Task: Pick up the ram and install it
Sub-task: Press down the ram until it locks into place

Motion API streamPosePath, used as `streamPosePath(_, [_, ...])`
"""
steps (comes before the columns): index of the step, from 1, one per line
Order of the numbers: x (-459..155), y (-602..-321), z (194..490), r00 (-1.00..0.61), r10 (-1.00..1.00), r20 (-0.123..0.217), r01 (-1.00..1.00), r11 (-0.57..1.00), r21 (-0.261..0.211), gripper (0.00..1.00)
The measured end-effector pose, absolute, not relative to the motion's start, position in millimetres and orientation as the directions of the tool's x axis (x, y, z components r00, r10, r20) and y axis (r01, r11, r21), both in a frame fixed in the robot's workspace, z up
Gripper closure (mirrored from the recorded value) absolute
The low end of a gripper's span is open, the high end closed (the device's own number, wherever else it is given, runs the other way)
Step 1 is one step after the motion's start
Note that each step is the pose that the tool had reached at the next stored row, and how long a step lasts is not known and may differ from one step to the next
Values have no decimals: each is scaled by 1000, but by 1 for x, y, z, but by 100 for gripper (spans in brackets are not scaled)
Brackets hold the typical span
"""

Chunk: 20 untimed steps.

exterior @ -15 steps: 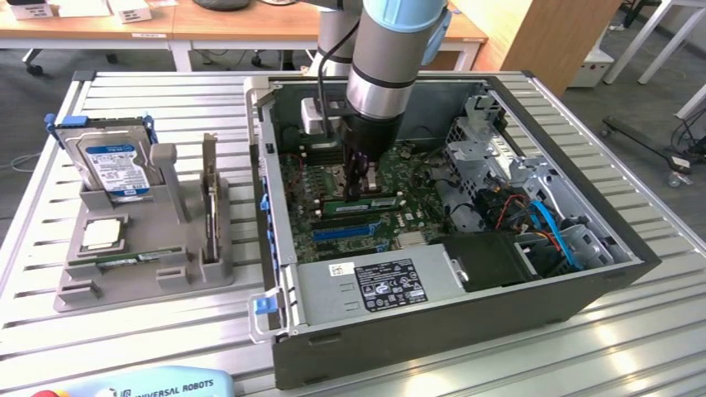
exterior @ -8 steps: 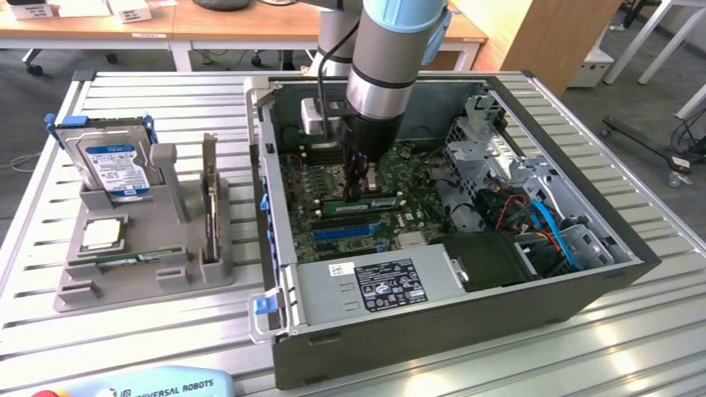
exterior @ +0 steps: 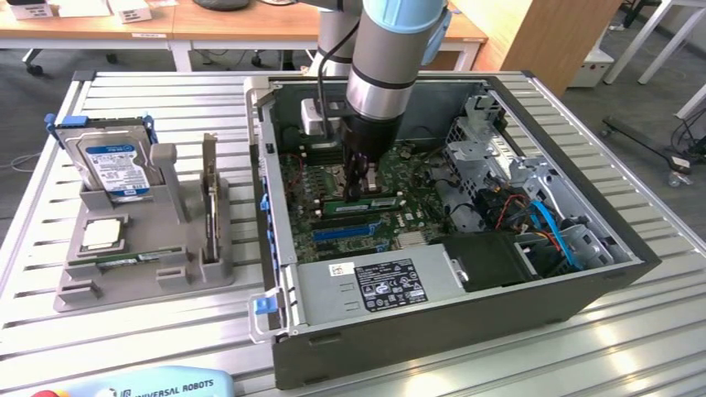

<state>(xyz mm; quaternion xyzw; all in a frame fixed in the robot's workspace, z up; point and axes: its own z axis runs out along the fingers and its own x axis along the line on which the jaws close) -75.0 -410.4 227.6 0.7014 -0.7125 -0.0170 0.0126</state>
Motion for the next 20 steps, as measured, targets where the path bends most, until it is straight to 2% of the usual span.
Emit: streamPosePath(20, [-75,-410,226,-16,-1000,-6,-999,16,42,90])
